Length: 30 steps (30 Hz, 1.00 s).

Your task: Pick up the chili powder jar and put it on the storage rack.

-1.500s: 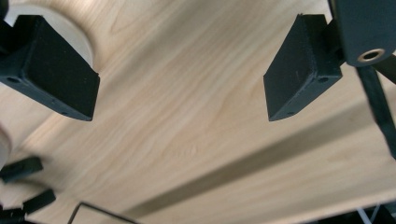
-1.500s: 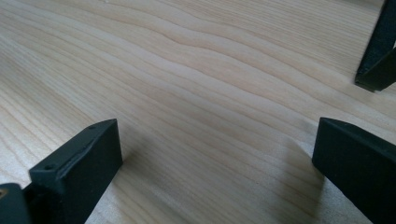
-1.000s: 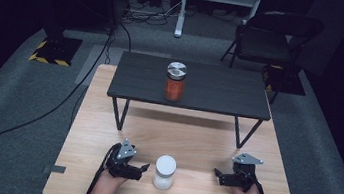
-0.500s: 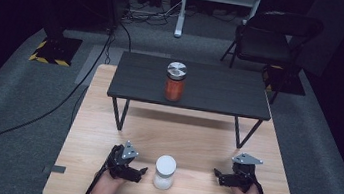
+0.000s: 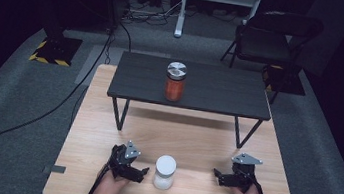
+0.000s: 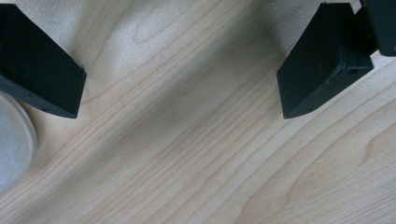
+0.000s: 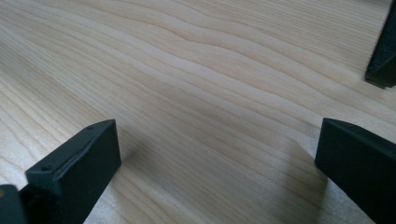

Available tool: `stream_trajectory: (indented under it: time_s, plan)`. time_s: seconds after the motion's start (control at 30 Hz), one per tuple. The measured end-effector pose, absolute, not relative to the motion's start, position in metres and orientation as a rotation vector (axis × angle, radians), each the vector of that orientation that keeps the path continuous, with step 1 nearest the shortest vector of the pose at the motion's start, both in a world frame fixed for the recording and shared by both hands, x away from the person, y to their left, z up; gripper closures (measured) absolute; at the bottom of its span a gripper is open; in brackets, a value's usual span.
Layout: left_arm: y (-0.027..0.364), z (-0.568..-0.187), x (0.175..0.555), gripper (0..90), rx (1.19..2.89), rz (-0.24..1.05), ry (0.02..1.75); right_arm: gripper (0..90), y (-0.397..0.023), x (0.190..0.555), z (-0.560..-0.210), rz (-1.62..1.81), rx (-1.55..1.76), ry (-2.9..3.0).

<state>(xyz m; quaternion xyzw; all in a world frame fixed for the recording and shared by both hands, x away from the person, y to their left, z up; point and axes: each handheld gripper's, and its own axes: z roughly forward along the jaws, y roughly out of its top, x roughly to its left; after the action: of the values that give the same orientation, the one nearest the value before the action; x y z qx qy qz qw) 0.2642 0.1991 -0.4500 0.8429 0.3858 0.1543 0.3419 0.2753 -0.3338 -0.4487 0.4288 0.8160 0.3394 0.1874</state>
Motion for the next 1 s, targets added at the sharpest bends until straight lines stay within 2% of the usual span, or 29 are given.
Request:
stream_trajectory:
  time_s: [1.0]
  plan:
    - [0.1988,-0.4499,0.2644,0.9,2.192,0.402,1.005,0.0,-0.3346,0.2775,-0.4486,0.96,1.187,2.312]
